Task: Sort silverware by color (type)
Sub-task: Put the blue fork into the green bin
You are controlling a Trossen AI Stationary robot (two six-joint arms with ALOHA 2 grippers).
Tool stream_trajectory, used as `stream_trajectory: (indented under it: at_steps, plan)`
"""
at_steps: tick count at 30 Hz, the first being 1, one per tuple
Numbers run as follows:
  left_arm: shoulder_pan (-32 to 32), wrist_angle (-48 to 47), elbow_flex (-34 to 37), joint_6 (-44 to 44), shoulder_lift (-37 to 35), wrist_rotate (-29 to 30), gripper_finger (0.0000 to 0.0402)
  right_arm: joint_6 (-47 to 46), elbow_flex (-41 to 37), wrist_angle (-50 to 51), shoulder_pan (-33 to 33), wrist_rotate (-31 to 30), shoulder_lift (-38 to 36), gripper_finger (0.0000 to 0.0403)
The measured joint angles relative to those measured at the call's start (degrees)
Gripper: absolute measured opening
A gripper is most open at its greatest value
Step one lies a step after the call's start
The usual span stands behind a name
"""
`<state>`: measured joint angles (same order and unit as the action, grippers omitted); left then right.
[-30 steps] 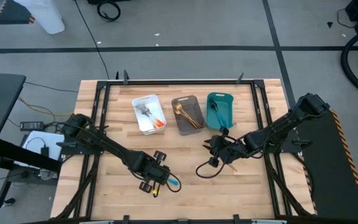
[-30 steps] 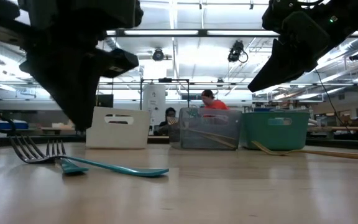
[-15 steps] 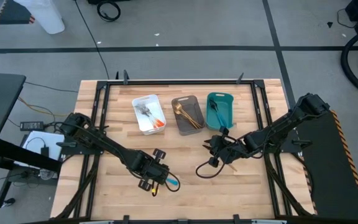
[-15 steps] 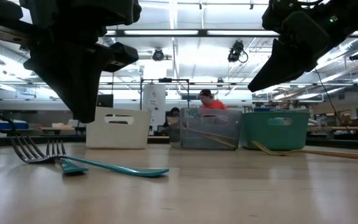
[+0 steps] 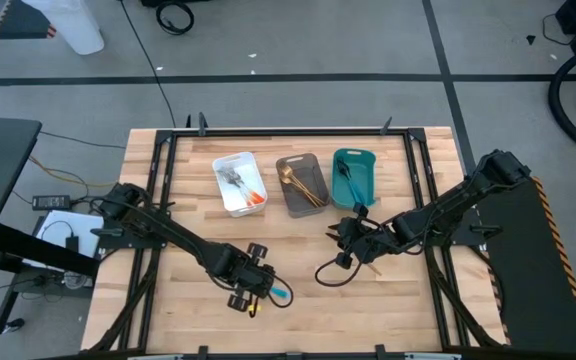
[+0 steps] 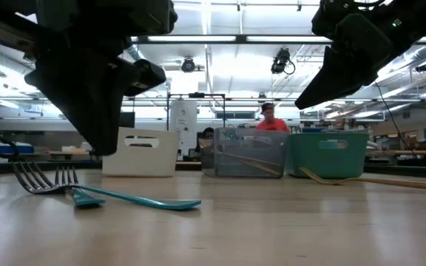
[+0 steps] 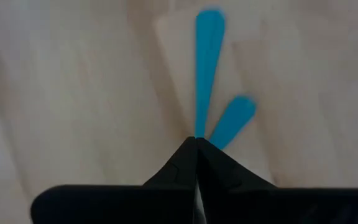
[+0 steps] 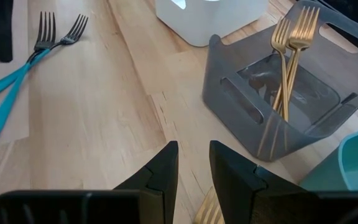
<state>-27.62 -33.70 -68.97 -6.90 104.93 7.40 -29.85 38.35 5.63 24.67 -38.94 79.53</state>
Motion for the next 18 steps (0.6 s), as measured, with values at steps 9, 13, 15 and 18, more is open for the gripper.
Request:
stream_trajectory:
  at_steps: [9, 13, 15, 18]
  plan:
    - [0.0, 0.6, 0.0, -1.8, 2.2, -0.2, 0.0073, 0.0, 0.0, -0.2, 0.0, 0.0, 0.0, 0.0103]
    - [0.1, 0.7, 0.0, -1.7, 2.3, -0.2, 0.0096, 0.0, 0.0, -0.3, 0.0, 0.0, 0.0, 0.0103]
    - [0.0, 0.6, 0.0, -1.7, 2.3, -0.2, 0.0098, 0.0, 0.0, -0.3, 0.0, 0.0, 0.0, 0.0103]
    - [0.1, 0.7, 0.0, -1.6, 2.3, -0.2, 0.0096, 0.0, 0.0, -0.3, 0.0, 0.0, 0.0, 0.0103]
